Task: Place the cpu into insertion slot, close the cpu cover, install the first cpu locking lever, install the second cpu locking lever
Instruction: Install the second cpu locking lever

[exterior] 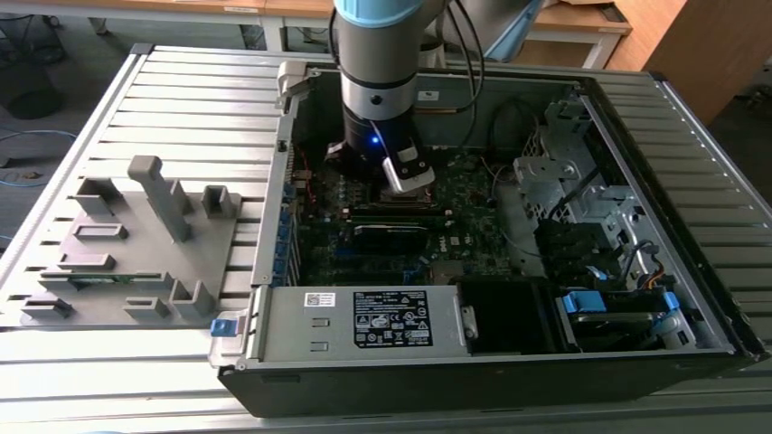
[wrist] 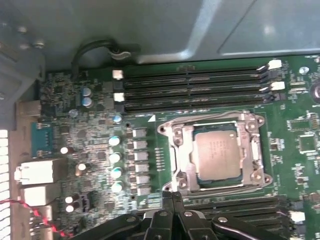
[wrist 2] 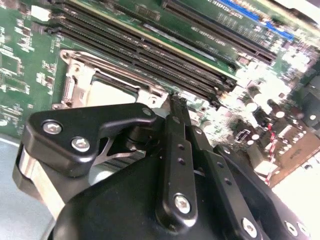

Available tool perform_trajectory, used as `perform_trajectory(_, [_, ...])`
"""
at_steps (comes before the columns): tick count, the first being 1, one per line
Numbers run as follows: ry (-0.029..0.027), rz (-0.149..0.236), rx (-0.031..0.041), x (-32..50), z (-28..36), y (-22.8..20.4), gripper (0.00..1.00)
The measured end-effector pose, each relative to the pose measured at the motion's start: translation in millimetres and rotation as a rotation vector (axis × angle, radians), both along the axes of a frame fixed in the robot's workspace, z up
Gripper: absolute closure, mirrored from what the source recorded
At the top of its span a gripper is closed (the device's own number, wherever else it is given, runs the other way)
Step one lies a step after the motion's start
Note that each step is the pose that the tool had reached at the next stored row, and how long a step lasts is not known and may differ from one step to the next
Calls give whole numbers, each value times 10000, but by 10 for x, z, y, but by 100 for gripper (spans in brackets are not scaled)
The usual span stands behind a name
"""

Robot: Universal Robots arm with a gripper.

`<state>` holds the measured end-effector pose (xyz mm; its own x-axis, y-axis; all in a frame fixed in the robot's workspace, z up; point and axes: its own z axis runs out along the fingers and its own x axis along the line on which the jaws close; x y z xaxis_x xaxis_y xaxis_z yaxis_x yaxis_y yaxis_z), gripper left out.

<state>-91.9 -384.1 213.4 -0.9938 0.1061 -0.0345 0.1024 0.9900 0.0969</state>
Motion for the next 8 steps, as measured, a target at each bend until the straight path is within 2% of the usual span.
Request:
perform_trajectory(3, [0, -1, 1, 68, -1, 2, 89])
perform_trajectory(8, [-1, 0, 9, 33, -27, 11, 89])
